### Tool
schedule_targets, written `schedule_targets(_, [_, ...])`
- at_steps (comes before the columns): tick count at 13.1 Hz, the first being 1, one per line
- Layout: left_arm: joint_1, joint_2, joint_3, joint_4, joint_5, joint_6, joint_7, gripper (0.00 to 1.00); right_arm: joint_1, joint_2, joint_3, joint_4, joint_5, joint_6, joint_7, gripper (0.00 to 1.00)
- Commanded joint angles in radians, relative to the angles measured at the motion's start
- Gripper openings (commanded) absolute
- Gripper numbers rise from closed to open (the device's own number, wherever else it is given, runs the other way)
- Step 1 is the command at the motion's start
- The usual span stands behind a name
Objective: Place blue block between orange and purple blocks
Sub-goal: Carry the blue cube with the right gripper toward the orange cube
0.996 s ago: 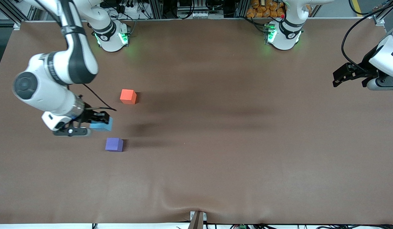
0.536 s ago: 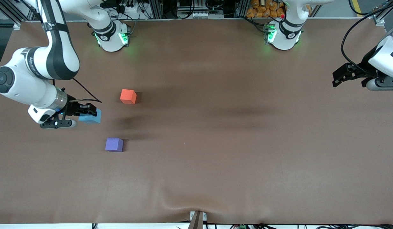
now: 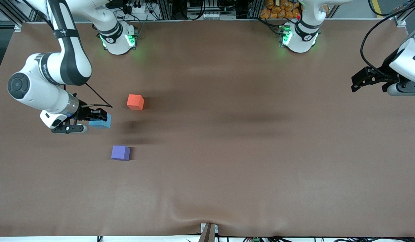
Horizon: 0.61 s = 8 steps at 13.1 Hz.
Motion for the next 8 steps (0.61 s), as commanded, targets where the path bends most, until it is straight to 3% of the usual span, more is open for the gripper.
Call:
schedule_targets(1, [0.01,-0.007,-0.003,-0.004,-0.019,-0.009,0.016,1.0,0.013,0.007,0.003,-0.051,-0.003,0.045,0.092,0.0])
schedule_targets(5, [0.01,-0.007,-0.003,-0.007,-0.019,-0.009,0.016,1.0,0.065,0.033,0.006,-0.1,0.0,0.146,0.123,0.0])
schedule_targets(8, [0.011,-0.006,-0.003,-0.007,-0.019,-0.009,0.016,1.0,0.156,0.128,0.007,-0.105,0.006,0.25,0.223,0.0])
